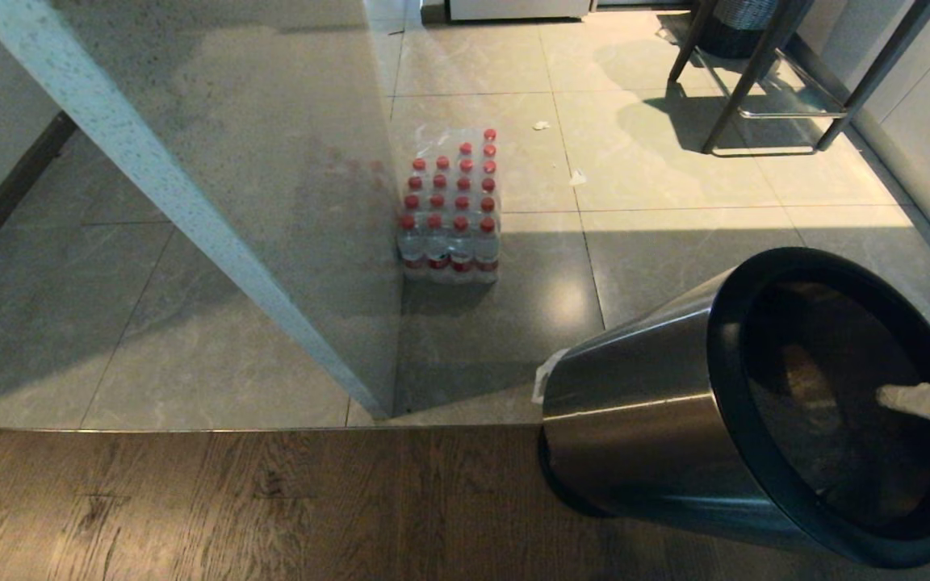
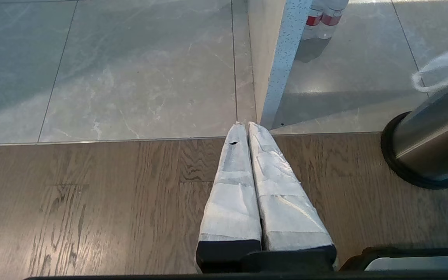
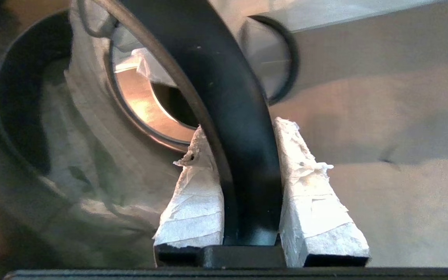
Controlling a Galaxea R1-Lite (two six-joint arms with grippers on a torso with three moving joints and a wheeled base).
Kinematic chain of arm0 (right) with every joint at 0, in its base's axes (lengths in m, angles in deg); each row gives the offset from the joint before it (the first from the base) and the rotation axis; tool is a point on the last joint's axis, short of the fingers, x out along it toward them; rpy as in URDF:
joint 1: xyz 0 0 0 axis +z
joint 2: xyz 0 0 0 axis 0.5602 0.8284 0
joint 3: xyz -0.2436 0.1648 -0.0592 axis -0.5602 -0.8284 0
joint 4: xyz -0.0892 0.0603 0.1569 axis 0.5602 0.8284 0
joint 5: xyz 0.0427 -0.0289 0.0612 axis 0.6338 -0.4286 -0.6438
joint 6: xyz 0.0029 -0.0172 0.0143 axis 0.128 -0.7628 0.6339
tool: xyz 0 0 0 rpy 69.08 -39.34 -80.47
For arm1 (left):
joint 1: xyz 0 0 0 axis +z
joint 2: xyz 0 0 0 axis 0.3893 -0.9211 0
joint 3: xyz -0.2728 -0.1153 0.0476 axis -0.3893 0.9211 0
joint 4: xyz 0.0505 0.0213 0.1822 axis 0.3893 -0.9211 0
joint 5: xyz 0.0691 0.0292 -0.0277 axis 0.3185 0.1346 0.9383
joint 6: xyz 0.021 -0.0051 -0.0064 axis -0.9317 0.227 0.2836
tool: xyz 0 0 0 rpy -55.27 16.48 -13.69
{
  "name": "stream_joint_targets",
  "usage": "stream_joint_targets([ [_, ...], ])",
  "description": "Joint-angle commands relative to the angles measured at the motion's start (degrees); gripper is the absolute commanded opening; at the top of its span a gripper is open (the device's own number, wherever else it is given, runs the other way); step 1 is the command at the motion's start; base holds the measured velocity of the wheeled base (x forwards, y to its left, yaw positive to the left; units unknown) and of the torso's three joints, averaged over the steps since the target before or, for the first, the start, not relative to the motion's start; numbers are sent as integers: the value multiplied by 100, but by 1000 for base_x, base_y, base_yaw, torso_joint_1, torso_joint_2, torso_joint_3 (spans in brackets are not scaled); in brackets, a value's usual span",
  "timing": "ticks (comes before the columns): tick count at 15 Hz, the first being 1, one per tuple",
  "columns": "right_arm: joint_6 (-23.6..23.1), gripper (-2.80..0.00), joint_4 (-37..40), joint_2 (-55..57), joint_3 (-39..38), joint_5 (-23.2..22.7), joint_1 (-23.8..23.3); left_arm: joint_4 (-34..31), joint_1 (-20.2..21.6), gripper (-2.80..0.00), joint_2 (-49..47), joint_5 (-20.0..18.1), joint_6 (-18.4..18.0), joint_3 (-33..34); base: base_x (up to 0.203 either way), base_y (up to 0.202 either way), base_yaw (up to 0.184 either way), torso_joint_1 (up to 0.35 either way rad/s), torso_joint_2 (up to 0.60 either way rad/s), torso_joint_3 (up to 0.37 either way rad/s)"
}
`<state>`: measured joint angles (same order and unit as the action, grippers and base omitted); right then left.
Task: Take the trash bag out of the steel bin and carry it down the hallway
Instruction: Place the outer trash can on the ground
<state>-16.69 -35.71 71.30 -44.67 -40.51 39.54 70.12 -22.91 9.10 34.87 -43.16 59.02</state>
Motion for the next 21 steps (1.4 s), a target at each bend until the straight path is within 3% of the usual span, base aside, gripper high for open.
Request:
stream_joint_targets([
  [1, -4, -280, -3, -200, -43, -58, -2, 0, 0, -280, -6, 0, 4, 0, 0, 0, 0, 0, 0, 0],
  [10, -45, -280, 100, -444, 15, -50, -11, 0, 0, -280, -6, 0, 4, 0, 0, 0, 0, 0, 0, 0],
  [15, -244, -280, 643, -944, 324, -20, -60, 0, 0, -280, -6, 0, 4, 0, 0, 0, 0, 0, 0, 0],
  [21, -420, -280, 1971, -1078, 641, 189, -948, 0, 0, -280, -6, 0, 4, 0, 0, 0, 0, 0, 0, 0],
])
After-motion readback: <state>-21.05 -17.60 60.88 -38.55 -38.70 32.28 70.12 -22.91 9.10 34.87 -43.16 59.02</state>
